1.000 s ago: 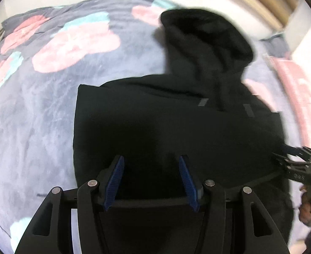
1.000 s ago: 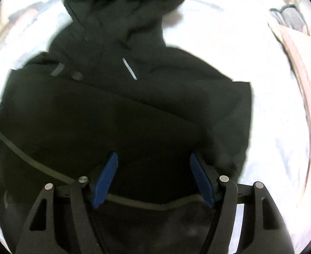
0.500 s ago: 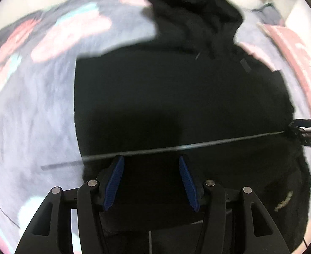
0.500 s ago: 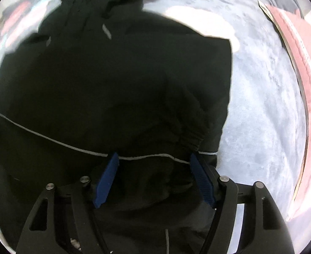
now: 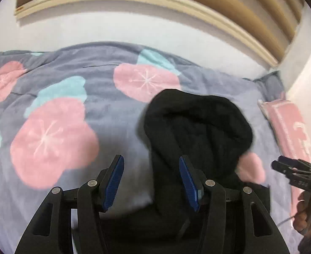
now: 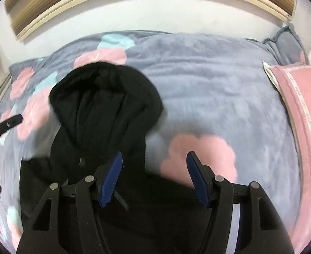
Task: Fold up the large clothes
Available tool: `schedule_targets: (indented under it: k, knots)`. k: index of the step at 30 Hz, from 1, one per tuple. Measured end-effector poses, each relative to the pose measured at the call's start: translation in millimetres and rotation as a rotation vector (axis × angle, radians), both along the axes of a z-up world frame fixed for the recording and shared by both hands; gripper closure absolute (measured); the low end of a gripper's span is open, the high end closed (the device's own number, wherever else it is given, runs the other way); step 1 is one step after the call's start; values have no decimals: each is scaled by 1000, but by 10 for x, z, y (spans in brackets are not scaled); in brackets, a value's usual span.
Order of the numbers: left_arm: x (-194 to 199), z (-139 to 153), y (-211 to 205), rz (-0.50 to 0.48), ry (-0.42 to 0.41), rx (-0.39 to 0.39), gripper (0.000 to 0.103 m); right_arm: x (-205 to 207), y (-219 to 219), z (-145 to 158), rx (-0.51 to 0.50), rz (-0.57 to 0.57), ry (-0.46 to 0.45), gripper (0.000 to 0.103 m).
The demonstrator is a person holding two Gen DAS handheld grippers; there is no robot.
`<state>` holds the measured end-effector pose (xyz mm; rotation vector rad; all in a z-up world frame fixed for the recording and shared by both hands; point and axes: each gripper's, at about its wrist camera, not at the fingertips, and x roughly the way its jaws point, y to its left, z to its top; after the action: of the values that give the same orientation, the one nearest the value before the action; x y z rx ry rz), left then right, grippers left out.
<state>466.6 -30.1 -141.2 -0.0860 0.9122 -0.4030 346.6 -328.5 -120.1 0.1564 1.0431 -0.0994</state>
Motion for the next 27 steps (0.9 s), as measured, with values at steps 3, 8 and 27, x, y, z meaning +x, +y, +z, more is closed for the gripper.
schedule_targets:
  k: [3, 8, 27]
  knots:
    - [273, -217, -106, -22, 55, 11, 48, 374, -48, -239, 17, -36, 22, 36]
    - [547, -523, -327, -35, 98, -37, 48, 757, -91, -582, 75, -48, 71, 42]
    - [485, -1261, -38, -26, 225, 20, 82, 720, -288, -1392, 187, -10, 191, 83]
